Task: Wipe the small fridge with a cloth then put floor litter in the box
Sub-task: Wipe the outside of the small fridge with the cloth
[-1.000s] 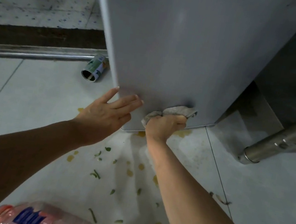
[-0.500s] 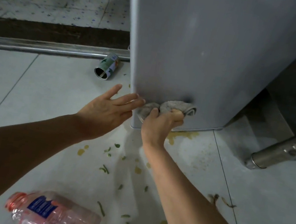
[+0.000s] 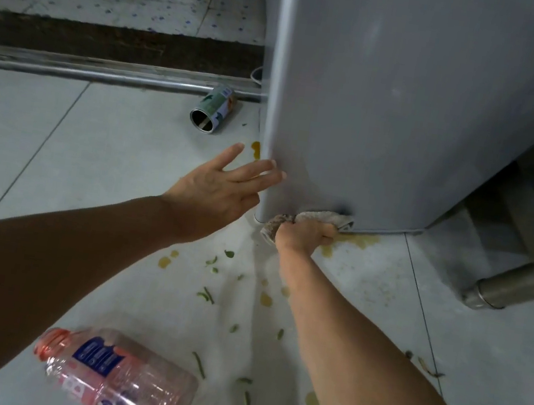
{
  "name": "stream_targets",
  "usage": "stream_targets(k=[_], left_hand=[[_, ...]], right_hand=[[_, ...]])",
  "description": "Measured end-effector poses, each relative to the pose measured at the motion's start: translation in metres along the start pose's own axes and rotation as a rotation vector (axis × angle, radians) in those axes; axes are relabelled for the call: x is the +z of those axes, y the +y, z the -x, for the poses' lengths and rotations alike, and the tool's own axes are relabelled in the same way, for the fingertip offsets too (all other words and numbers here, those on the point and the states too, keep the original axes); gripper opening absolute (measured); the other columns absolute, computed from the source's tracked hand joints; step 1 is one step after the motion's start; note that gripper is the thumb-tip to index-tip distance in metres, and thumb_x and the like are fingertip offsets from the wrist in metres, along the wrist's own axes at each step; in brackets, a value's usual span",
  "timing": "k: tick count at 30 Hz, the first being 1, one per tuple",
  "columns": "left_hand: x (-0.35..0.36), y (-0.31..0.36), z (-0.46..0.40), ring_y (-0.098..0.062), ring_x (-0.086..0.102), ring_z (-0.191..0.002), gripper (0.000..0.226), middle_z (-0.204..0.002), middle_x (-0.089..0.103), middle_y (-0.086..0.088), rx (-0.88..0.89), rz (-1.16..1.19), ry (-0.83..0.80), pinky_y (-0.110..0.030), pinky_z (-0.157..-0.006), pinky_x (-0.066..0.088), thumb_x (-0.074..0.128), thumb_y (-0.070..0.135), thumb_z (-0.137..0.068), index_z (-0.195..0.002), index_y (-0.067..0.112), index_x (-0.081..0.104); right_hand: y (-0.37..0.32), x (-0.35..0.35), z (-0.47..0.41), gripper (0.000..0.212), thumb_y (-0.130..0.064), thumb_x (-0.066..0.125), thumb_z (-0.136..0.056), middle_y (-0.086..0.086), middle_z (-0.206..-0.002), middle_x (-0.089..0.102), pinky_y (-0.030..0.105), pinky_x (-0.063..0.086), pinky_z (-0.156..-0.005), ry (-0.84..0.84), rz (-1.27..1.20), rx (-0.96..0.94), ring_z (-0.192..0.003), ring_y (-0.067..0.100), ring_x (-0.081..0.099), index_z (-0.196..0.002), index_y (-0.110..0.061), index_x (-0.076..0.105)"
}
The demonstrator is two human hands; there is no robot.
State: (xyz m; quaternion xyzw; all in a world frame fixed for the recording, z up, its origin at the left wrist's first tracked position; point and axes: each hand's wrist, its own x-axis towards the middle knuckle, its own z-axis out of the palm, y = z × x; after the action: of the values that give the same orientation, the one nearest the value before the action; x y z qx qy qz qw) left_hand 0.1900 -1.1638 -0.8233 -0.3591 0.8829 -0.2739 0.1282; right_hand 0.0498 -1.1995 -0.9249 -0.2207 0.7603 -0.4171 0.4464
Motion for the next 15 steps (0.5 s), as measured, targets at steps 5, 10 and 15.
stream_targets(k=[5, 10, 15], left_hand=[[-0.002, 0.000, 0.000, -0.025, -0.006, -0.145, 0.048, -0.158, 0.001, -0.005, -0.034, 0.020, -0.085, -0.050, -0.104, -0.018, 0.058, 0.016, -0.083, -0.131, 0.020, 0.048], [-0.003, -0.004, 0.007, -0.026, 0.008, -0.145, 0.060, -0.157, 0.012, -0.005, -0.085, 0.072, -0.030, -0.050, -0.112, -0.002, 0.061, 0.017, -0.080, -0.137, 0.020, 0.042], [0.004, -0.002, 0.012, -0.028, 0.044, -0.130, 0.054, -0.139, 0.048, -0.013, -0.151, 0.155, 0.102, -0.051, -0.105, 0.033, 0.058, 0.002, -0.065, -0.119, 0.008, 0.058]], right_hand=[[-0.014, -0.008, 0.018, 0.060, 0.010, 0.047, -0.085, 0.024, -0.142, 0.027, 0.018, 0.035, -0.099, -0.072, -0.012, -0.178, -0.125, 0.029, 0.040, -0.136, 0.007, 0.015], [-0.020, 0.008, 0.037, 0.048, 0.017, 0.046, -0.077, 0.006, -0.113, 0.025, -0.011, 0.028, -0.070, 0.044, -0.145, -0.435, -0.095, 0.012, 0.035, -0.117, -0.001, 0.027], [0.003, 0.014, 0.025, 0.054, 0.019, 0.036, -0.080, 0.012, -0.132, 0.026, 0.006, 0.031, -0.088, -0.011, -0.159, -0.181, -0.099, 0.015, 0.037, -0.126, -0.004, 0.020]])
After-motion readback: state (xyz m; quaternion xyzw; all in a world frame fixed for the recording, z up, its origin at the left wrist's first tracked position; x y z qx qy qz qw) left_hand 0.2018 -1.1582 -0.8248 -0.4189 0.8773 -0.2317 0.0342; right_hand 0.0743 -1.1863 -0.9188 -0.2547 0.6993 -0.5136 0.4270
